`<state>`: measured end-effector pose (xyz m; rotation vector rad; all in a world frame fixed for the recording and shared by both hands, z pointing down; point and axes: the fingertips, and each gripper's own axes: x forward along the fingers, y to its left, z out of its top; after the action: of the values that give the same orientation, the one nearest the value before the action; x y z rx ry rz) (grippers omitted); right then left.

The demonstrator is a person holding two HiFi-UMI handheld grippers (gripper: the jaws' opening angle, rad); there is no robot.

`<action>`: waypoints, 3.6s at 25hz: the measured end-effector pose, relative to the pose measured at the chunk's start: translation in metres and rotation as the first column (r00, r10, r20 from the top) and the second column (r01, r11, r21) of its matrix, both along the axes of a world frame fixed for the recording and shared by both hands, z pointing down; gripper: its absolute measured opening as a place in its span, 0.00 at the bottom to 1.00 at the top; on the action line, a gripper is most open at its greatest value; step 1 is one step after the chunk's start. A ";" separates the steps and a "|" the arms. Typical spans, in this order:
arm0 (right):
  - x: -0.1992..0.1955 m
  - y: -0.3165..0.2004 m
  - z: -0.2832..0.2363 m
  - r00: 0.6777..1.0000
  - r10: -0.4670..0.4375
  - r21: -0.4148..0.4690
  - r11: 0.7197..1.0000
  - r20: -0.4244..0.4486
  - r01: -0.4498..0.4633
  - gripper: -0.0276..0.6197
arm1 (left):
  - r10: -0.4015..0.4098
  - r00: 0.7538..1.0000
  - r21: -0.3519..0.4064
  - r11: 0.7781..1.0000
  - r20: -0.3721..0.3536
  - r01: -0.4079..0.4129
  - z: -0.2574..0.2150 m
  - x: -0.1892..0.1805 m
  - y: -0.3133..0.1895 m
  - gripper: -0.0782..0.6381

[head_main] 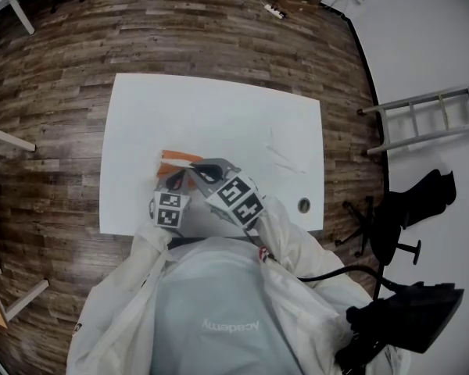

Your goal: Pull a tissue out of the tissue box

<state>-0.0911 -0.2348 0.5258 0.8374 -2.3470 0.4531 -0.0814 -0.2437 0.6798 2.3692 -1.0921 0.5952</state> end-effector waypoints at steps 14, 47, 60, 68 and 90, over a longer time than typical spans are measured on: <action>0.014 -0.006 -0.014 0.991 0.129 0.031 0.991 0.047 -0.130 0.05 | 0.042 0.999 0.059 0.997 -0.024 -0.040 -0.029 -0.010 -0.001 0.11; 0.069 0.004 -0.019 0.870 0.459 0.124 0.867 0.183 -0.483 0.05 | 0.013 0.998 0.135 0.991 -0.064 -0.004 -0.074 -0.070 0.008 0.11; 0.073 -0.001 -0.025 0.861 0.463 0.139 0.857 0.211 -0.495 0.05 | -0.011 0.999 0.166 0.986 -0.039 0.017 -0.091 -0.078 0.002 0.11; 0.106 0.012 -0.023 0.832 0.500 0.133 0.832 0.241 -0.538 0.05 | 0.035 0.999 0.197 0.980 -0.016 -0.032 -0.103 -0.049 0.009 0.11; 0.231 0.074 -0.028 0.727 0.607 0.131 0.732 0.323 -0.669 0.05 | 0.169 0.985 0.244 0.954 0.044 -0.175 -0.128 0.073 0.047 0.11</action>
<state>0.1401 -0.1607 0.4982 1.8425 -2.3092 0.5922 -0.0082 -0.1969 0.5516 2.7010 -1.0272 0.5750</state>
